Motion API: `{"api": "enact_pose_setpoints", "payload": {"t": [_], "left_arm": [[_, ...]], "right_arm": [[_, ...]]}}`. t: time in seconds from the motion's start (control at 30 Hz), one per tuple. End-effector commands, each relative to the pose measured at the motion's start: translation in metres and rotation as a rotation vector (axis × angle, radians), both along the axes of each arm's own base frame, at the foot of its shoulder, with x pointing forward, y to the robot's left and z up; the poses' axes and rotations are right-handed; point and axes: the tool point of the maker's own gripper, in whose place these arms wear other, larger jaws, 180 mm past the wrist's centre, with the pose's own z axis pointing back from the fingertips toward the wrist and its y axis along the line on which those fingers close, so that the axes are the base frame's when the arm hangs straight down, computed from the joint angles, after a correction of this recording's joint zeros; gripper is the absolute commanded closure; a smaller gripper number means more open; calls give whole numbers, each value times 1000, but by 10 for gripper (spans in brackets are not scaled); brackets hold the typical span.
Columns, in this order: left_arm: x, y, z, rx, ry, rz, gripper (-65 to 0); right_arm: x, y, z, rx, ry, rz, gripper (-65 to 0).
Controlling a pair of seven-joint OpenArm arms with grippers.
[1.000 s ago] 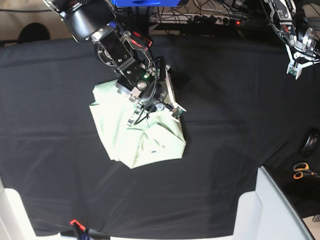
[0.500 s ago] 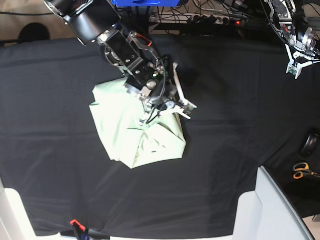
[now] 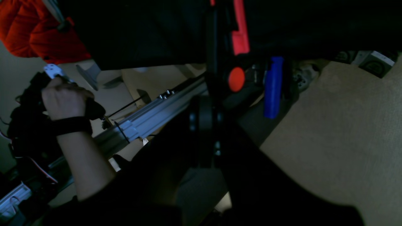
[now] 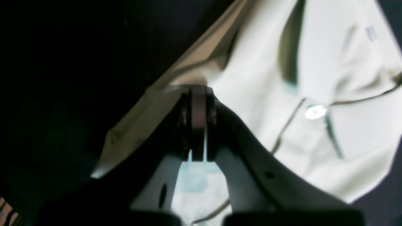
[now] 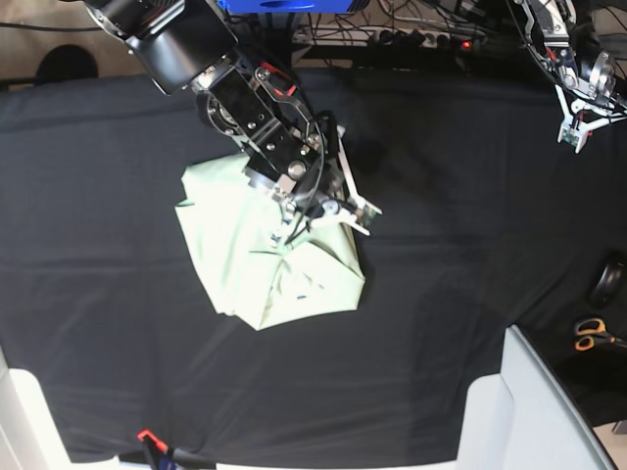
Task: Fold the T-shirt properly
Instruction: 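Grasp the shirt's collar edge with the right gripper and tuck it under, then release the shirt and pull the right gripper back beside it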
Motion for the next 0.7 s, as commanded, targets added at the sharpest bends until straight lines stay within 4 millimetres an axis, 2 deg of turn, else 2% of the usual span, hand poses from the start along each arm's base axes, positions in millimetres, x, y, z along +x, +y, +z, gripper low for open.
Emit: {"api": "enact_pose_setpoints", "payload": {"t": [0.0,0.07,0.13,0.17,0.27,0.37,0.47,0.53,0.67], "left_arm": [[3,8,11,42,-13,-3,0],[3,7,11,40,-13,-3,0],[3,6,10,38,-13,-1,0],[3,5,10,34,-15,0,0],[2,1,8,25,-19,5,0],[1,-2,4,10,-21,10,0],[11,-7,3,-5,-48,14,0],[16,-9,2,-12,-62,17,0],[29,-20,-1,-41,-102,27,0]], "right_arm": [[3,22,15,45,-34,41,-1],[-1,33,21,43,-59,91,-1],[12,39,44,74,-122,93,-1],[18,35,55,80,-150,79,-1],[51,2,97,105,-241,-46,-1],[66,-41,115,107,-266,-197,-1],[70,-93,112,101,-248,-374,-1],[62,-128,98,95,-207,-493,-1],[40,-170,74,118,-167,-648,-3]]}}
